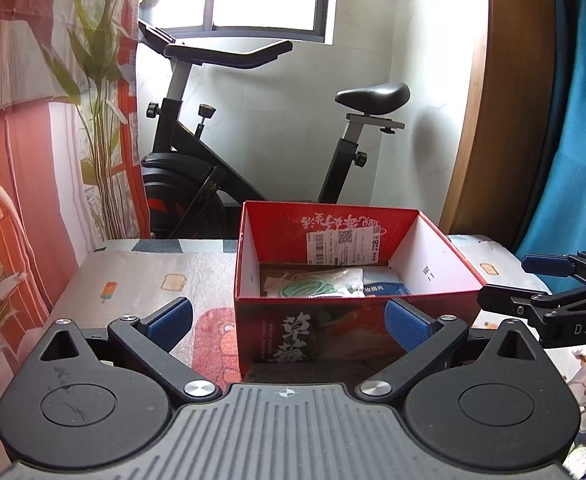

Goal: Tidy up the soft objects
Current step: 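Move the left gripper back toward the black eye mask beside the box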

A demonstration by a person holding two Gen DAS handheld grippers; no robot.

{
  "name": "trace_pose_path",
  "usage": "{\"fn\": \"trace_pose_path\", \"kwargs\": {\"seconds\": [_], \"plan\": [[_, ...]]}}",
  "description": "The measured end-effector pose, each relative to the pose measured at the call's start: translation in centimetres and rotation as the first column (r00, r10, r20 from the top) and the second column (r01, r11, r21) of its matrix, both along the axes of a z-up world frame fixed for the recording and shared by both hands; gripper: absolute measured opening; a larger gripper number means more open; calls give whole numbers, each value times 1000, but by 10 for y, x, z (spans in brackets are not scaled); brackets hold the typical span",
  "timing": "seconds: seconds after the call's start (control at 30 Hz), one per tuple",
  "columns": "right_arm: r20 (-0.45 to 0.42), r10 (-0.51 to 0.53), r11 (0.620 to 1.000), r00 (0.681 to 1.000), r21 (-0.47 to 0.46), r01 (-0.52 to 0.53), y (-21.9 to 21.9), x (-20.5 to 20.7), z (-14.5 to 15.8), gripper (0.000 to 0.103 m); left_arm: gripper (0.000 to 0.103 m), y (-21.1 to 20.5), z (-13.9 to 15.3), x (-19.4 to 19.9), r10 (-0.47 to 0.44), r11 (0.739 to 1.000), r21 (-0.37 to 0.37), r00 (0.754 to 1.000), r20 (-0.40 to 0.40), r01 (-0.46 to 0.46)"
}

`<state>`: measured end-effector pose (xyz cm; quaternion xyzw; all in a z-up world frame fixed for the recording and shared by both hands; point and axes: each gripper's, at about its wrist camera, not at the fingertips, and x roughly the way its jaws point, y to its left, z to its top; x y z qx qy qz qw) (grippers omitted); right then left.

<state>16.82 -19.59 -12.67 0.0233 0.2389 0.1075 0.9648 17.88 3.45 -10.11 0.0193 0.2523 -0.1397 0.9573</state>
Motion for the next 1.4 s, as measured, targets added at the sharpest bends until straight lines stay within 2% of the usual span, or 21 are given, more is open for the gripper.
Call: {"fn": "trace_pose_path", "kwargs": {"seconds": [0.17, 0.4, 0.7, 0.97, 1.07, 1.4], "plan": [[-8, 11, 1000, 1000, -13, -11, 5, -21, -13, 103, 103, 3, -9, -16, 5, 1000, 30, 1000, -3, -5], [-17, 6, 1000, 1000, -13, -6, 10, -48, -32, 103, 103, 11, -23, -32, 38, 999, -5, 998, -42, -38], [-32, -18, 998, 999, -56, 17, 11, -72, -58, 103, 103, 13, -40, -51, 83, 996, -18, 995, -54, -84], [-54, -41, 997, 998, -68, 37, 5, -83, -79, 103, 103, 11, -58, -64, 107, 994, -11, 991, -79, -108], [-56, -40, 998, 998, -57, 37, 4, -86, -84, 103, 103, 14, -64, -69, 119, 992, -37, 988, -99, -123], [-146, -9, 1000, 989, -25, 5, 7, -81, -111, 103, 103, 14, -82, -67, 124, 991, -39, 981, -149, -131]]}}
